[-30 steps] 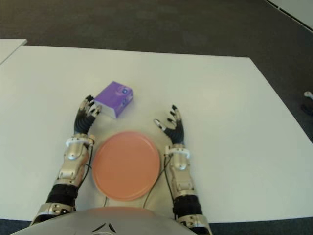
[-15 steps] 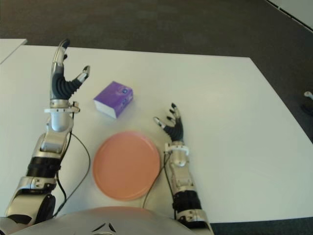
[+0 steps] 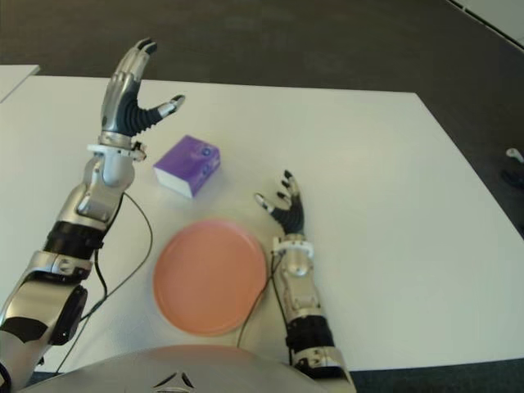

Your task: Put the tissue paper into the plate.

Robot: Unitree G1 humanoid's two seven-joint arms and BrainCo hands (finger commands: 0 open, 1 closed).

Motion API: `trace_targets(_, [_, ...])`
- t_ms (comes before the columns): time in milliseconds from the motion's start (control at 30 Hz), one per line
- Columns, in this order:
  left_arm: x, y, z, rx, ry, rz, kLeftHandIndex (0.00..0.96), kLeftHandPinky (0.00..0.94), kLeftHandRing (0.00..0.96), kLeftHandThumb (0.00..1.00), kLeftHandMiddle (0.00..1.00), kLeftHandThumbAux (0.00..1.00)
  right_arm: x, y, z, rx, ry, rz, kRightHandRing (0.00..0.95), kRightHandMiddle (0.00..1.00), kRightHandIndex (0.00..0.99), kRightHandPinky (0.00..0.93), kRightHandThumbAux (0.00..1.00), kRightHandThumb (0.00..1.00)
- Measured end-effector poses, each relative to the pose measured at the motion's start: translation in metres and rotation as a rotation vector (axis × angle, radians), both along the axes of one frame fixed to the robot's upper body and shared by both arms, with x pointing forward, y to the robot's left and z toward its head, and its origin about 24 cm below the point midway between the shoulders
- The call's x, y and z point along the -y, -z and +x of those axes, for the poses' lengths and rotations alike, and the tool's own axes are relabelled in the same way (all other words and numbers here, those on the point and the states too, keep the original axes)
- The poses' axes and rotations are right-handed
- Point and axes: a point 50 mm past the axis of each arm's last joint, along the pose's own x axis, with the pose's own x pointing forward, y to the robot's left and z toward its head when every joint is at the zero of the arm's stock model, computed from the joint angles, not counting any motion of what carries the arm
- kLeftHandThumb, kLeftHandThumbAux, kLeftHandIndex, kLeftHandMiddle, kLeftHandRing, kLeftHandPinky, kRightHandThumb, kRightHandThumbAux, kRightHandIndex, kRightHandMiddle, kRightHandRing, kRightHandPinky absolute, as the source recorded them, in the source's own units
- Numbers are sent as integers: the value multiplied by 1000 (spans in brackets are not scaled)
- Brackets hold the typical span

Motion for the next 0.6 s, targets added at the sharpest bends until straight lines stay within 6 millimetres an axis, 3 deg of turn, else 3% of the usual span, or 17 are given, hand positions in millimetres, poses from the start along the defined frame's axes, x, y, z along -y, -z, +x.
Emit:
trace_targets(300, [5, 0, 10, -36, -1, 122, 0, 0, 0, 168, 0, 403, 0, 0, 0, -3, 5, 1, 96, 68, 0, 135, 701, 153])
trace_targets(600, [28, 4, 30, -107, 40, 268, 0, 0, 0, 147, 0, 377, 0, 0, 3, -3, 3, 4, 101, 71, 0, 144, 697, 155])
